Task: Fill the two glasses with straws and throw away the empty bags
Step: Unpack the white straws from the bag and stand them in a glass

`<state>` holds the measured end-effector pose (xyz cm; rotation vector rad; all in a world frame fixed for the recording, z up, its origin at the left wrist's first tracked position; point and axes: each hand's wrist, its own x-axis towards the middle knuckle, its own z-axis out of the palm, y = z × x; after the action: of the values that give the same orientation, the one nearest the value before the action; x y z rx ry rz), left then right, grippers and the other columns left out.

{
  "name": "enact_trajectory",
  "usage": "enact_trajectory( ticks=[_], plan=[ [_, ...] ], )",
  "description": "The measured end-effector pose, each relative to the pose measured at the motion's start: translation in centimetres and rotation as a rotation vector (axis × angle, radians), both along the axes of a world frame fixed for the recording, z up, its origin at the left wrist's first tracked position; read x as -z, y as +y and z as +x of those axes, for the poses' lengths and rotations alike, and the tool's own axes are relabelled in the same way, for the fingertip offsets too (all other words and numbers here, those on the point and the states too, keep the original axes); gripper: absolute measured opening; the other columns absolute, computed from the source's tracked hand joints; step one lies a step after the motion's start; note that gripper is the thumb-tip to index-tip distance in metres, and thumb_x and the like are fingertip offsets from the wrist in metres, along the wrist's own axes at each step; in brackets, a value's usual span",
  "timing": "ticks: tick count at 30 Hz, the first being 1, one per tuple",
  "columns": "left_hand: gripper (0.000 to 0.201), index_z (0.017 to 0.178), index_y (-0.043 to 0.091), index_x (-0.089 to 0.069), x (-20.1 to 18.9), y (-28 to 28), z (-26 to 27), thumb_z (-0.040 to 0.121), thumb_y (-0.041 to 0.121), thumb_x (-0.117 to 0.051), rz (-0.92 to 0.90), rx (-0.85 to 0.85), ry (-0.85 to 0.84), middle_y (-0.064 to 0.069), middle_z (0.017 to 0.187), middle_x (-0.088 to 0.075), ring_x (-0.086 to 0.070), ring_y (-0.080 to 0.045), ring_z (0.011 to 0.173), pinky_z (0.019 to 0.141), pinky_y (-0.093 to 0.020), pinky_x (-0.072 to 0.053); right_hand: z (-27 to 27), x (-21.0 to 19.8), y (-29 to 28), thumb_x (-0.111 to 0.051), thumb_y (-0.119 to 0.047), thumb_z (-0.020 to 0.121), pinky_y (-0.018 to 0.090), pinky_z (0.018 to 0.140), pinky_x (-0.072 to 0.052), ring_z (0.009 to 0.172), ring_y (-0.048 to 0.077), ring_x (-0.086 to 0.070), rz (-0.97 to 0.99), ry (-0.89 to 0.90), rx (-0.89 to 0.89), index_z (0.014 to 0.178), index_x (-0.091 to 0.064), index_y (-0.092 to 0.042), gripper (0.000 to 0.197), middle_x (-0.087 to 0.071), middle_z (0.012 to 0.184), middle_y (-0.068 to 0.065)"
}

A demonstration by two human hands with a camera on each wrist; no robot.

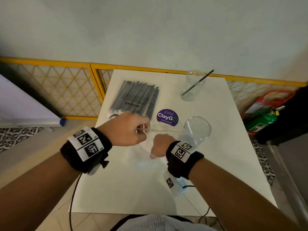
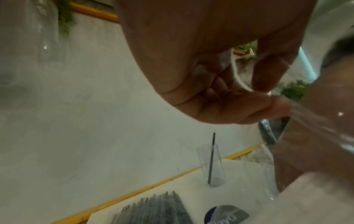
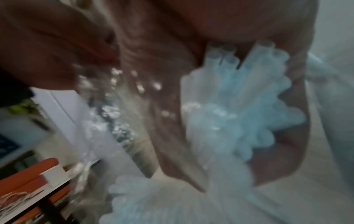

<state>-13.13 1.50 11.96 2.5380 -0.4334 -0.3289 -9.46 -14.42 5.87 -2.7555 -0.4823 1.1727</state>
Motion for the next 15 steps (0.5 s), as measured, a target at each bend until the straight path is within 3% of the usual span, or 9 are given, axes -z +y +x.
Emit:
enact_trajectory(
  ticks=[4,8,12,15],
  plan=[
    [0.022,0.103,0.027,-0.060,-1.2,-0.2,1.1,0.084,0.018,-0.063,-0.001,-0.082,-0.019,0.005,0.070,-0.060,-0.057,-0.014,0.066,0.063,-0.032,-0.046,0.2,-2.4,-1.1,-0.075,-0.024,0.081,0.031,0.070,-0.047,0.080,0.025,-0.057,-0.010,-0.092,-0.084,0.097,-0.062,-0.007,0.027,-0.060,0.089,0.007],
    [0.031,0.110,0.030,-0.063,-1.5,-0.1,1.1,0.083,0.017,-0.059,0.094,-0.109,-0.080,0.002,0.072,-0.062,-0.059,-0.019,0.069,0.066,-0.033,-0.050,-0.1,-5.2,-3.3,-0.073,-0.028,0.082,0.031,0.070,-0.047,0.083,0.023,-0.055,-0.051,-0.150,-0.171,0.103,-0.057,-0.007,0.034,-0.057,0.094,0.004],
    [0.032,0.115,0.022,-0.070,-1.8,-0.5,0.3,0.088,0.015,-0.055,0.220,-0.102,-0.032,0.004,0.078,-0.062,-0.057,-0.019,0.078,0.069,-0.026,-0.041,-0.7,-7.1,-7.2,-0.075,-0.032,0.073,0.035,0.076,-0.056,0.084,0.021,-0.064,0.013,-0.136,-0.089,0.102,-0.063,-0.008,0.039,-0.068,0.096,0.003],
    [0.032,0.113,0.023,-0.072,-1.2,-0.7,-0.4,0.088,0.015,-0.054,0.313,-0.109,-0.079,0.012,0.066,-0.051,-0.047,-0.015,0.071,0.069,-0.023,-0.038,-1.6,-7.5,-11.4,-0.075,-0.020,0.075,0.029,0.061,-0.053,0.066,0.015,-0.065,0.189,0.031,0.056,0.095,-0.065,-0.011,0.024,-0.068,0.080,0.002]
  ],
)
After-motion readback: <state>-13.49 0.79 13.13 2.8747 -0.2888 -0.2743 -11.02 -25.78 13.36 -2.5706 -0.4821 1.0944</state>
